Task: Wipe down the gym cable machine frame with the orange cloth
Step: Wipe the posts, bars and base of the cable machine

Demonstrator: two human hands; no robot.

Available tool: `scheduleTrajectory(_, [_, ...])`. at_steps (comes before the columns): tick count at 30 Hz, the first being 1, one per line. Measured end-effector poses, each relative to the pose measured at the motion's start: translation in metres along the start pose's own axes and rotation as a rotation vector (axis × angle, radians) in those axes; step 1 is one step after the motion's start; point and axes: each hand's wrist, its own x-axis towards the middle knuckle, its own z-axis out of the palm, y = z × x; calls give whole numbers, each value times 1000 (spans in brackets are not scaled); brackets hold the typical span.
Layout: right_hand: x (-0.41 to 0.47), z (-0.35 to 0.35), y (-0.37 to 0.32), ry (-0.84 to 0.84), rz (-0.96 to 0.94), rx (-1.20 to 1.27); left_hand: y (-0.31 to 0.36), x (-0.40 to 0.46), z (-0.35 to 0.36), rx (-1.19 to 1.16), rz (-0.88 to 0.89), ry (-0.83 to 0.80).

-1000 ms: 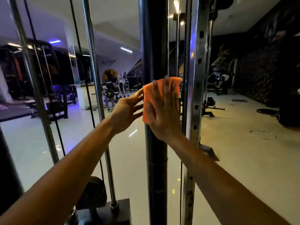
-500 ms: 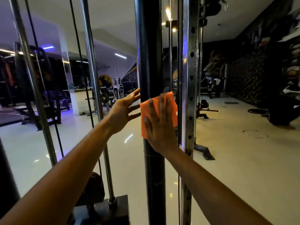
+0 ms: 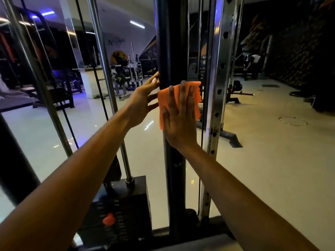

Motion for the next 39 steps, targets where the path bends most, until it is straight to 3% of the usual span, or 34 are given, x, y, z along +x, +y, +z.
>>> scheduleTrajectory(5, [-88, 16, 20, -130, 68, 78, -21, -14, 3, -18, -13, -14])
scheduleTrajectory(13, [-45, 17, 0, 0, 95, 98, -51, -32, 10, 7, -23, -10])
scheduleTrajectory(20, [-174, 25, 25, -207, 78, 127, -80, -41, 13, 13, -41, -8])
scheduleTrajectory(28, [-129, 36, 19, -105, 141, 140, -119, -53, 20, 50, -72, 0])
scheduleTrajectory(34, [-237, 44, 43, -314, 233, 186, -145, -62, 25, 59, -101, 4])
scheduleTrajectory(39, [-202, 50, 27, -165, 219, 184, -165, -74, 28, 83, -115, 14])
